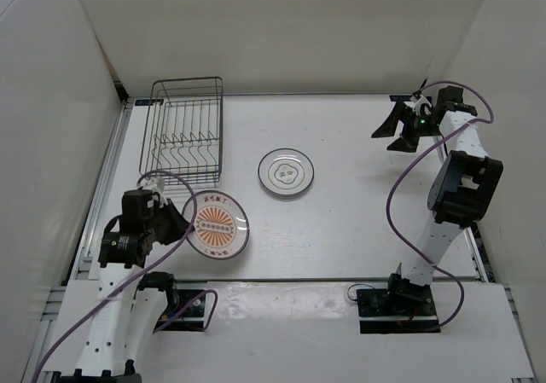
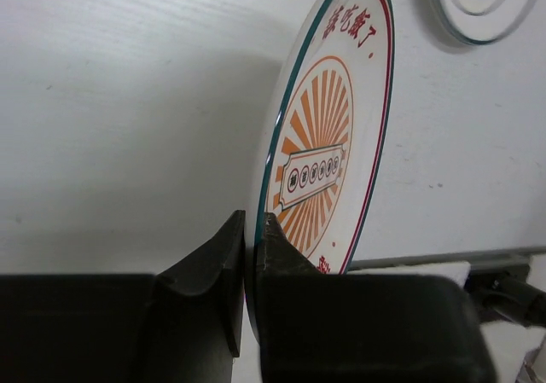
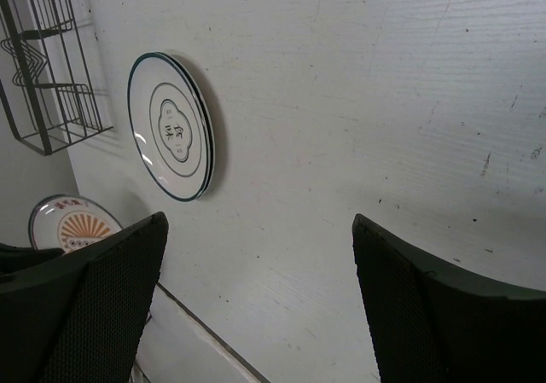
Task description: Unload the plates from the dish rack
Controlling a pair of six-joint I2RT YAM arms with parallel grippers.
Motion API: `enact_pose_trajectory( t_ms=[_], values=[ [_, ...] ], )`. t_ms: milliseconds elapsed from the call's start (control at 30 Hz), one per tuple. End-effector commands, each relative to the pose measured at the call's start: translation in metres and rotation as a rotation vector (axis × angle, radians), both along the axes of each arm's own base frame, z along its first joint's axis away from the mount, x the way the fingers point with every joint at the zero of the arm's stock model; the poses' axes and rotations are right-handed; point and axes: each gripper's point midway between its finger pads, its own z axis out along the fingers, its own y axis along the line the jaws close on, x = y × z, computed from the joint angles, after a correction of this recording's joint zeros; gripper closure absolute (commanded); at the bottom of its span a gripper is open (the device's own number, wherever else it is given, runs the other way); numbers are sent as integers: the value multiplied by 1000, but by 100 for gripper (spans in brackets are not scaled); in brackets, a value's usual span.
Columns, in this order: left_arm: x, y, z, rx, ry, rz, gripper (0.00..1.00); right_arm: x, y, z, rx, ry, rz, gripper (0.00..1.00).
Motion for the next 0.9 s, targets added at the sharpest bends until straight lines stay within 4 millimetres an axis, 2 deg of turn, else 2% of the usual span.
enact_pose_trajectory(
  t_ms=[0, 33, 267, 367, 533, 667, 767, 867],
  values=[
    [-5, 24, -21, 83, 70, 140, 100, 1, 4, 3, 20, -22, 8, 10],
    [-9, 29, -29, 105, 97, 164, 100, -1, 4, 2, 21, -17, 8, 10],
    [-11, 73, -40, 267, 131, 384, 100, -3, 1, 0, -1, -25, 29, 10],
    [-12, 86, -47, 323, 156, 443, 100, -4, 2, 0, 8, -17, 30, 10],
    [-28, 95, -78, 364, 261, 519, 100, -1, 2, 2, 7, -36, 33, 10],
    [-44, 102, -98, 372, 325, 616, 94, 0, 1, 3, 8, -48, 37, 10],
    [-46, 103, -105, 371, 330, 647, 92, 0, 2, 4, 9, -51, 39, 10],
    [-54, 108, -109, 390, 361, 684, 84, -2, 1, 5, 10, -52, 42, 10]
  ],
)
